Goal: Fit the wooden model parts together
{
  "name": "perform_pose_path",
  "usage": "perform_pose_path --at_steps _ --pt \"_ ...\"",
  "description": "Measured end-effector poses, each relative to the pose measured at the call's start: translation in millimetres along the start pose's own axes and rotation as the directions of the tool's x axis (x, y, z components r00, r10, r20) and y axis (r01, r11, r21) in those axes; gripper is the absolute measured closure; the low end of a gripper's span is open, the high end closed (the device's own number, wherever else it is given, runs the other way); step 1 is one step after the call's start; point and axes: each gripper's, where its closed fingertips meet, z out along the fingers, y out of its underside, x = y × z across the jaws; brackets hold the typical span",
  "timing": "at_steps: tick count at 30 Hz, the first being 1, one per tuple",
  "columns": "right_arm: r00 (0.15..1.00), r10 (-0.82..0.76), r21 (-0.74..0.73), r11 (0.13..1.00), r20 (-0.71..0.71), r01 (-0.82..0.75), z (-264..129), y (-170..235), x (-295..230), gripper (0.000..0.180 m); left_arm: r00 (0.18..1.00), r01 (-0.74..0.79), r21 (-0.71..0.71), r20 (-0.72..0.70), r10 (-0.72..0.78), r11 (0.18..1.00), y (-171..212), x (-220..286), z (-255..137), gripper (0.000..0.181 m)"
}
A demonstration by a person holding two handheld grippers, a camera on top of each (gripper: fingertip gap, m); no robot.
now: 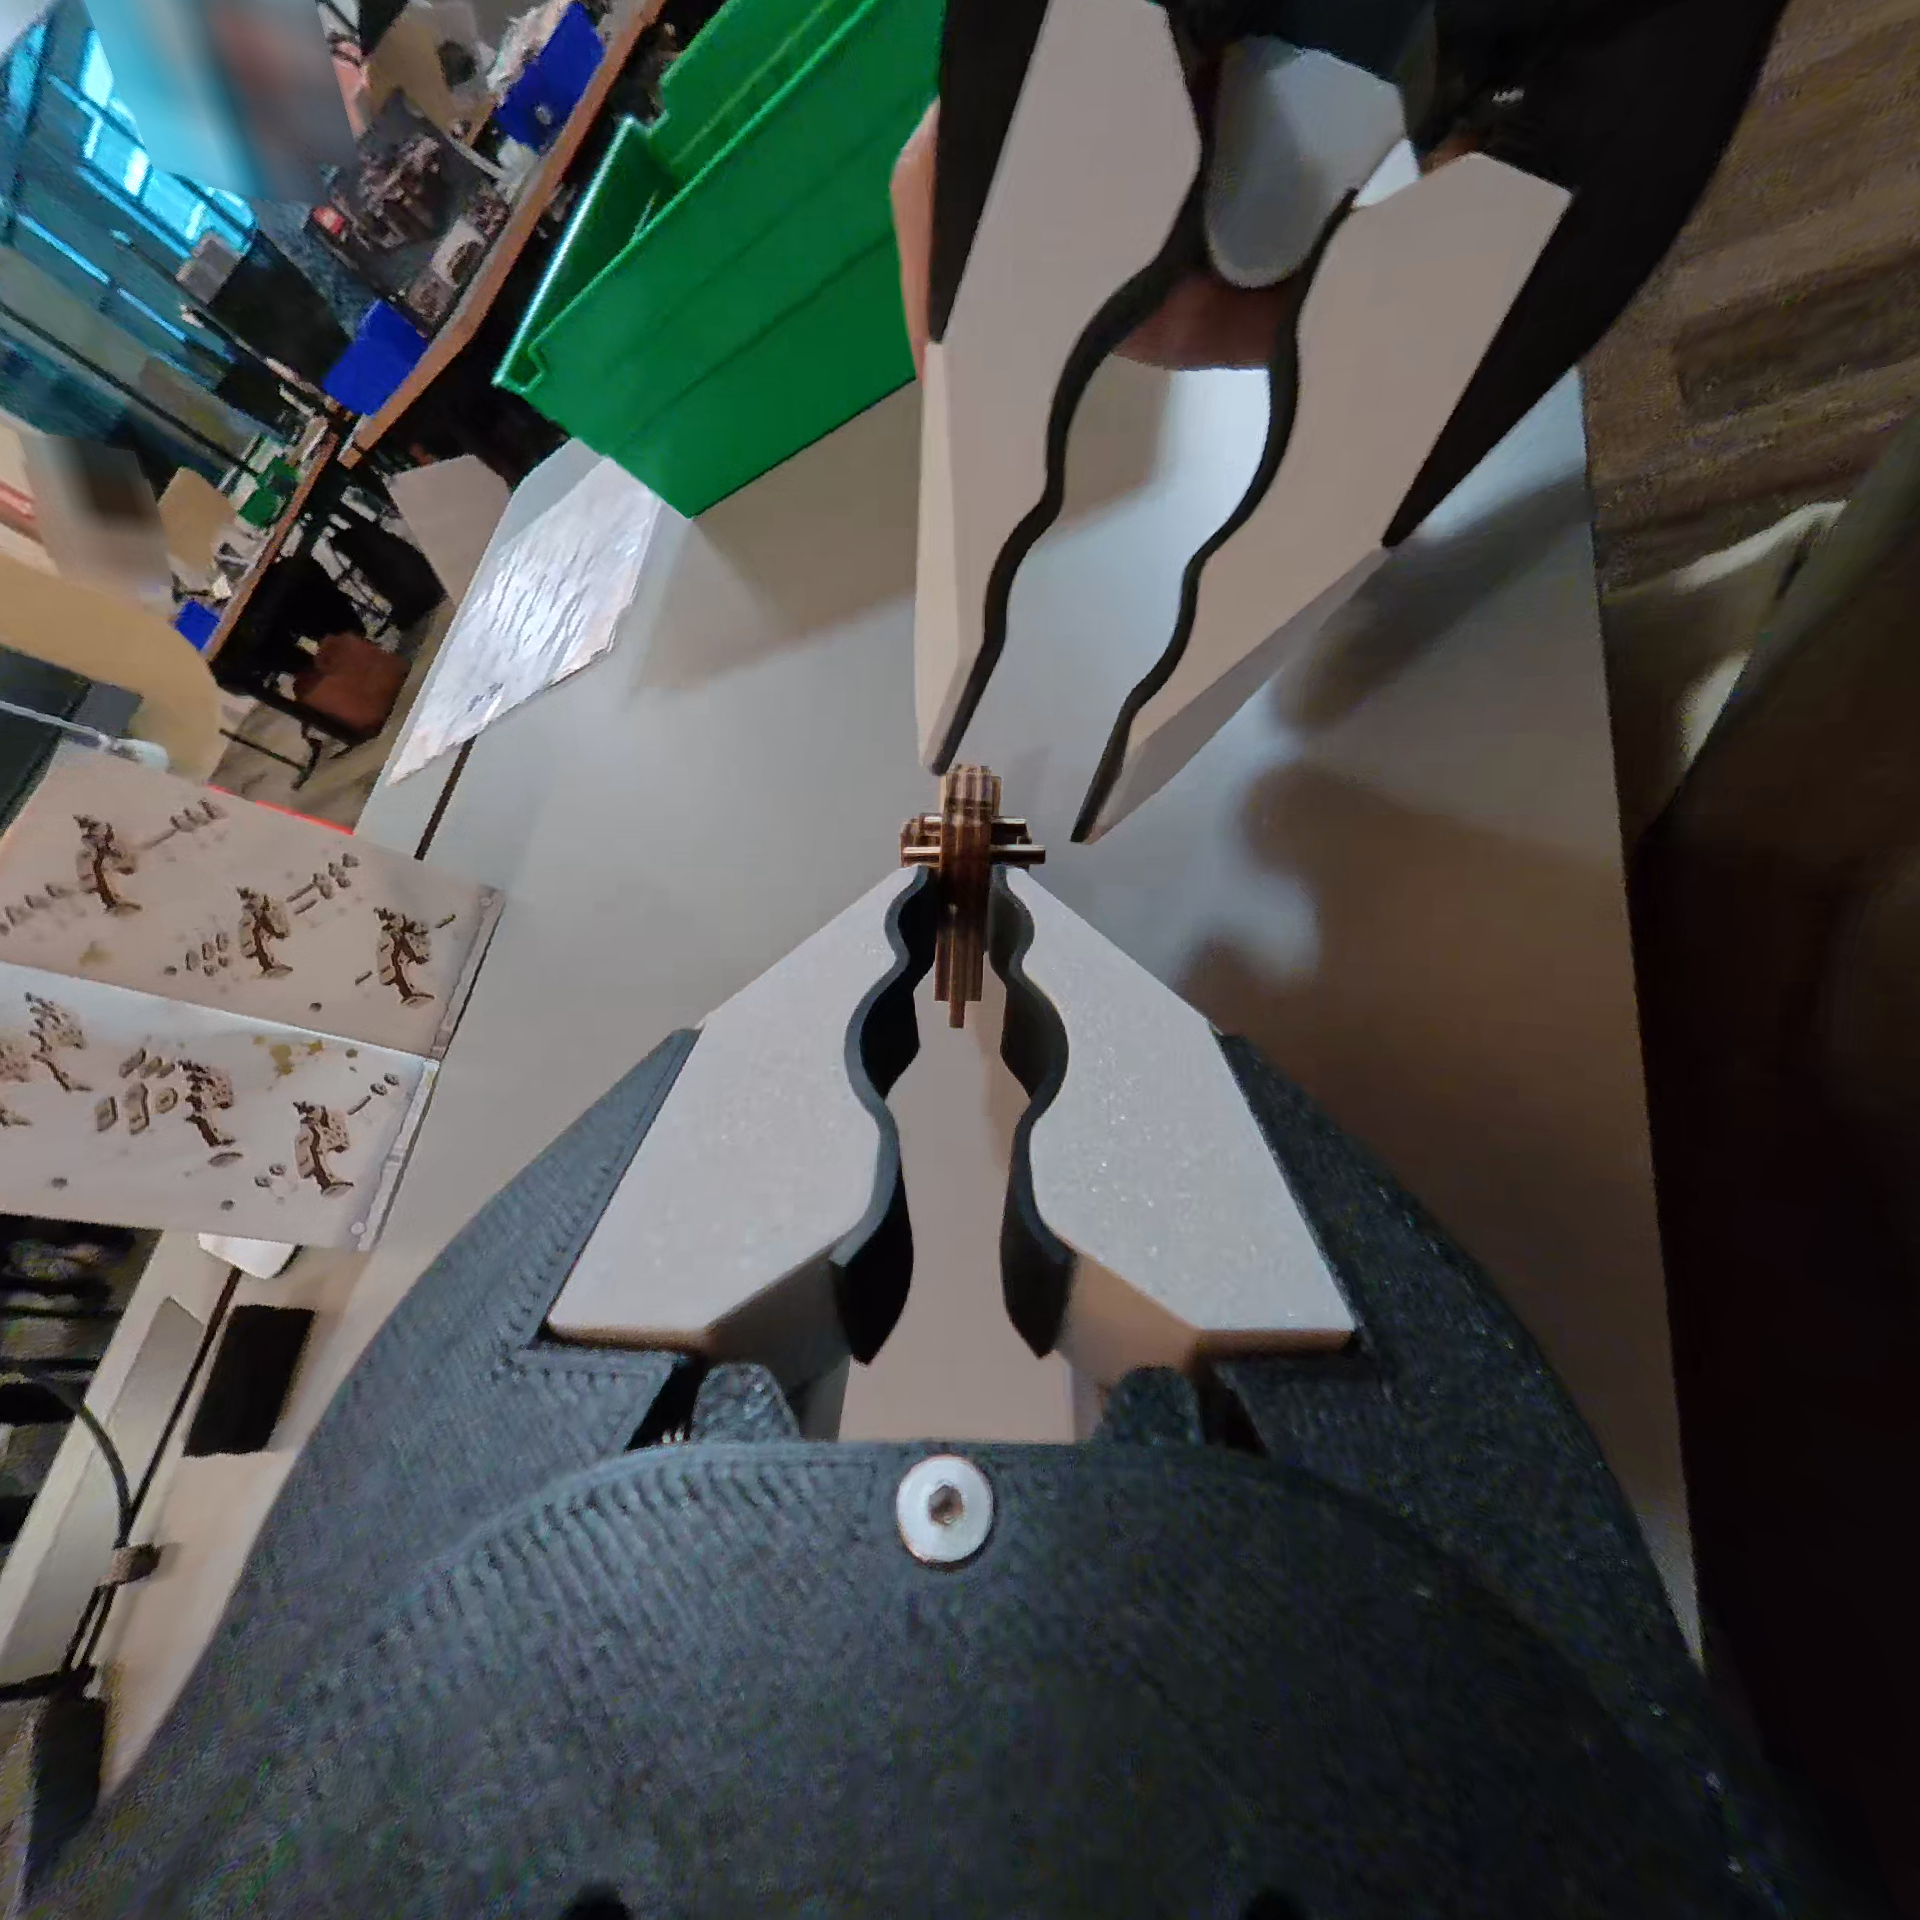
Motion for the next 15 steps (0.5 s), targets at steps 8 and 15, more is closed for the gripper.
perform_pose_path --at_steps 8,15 --pt "0.997 0.008 0.026 1.000 0.081 -0.010 -3 -1 -11 0.160 0.997 -0.057 0.023 -0.052 0.058 0.998 -6 14 1 0.172" --pt "0.990 -0.121 0.013 0.993 0.072 0.120 -3 0 -17 0.161 0.993 -0.089 0.024 -0.070 0.091 0.996 -6 19 1 0.172"
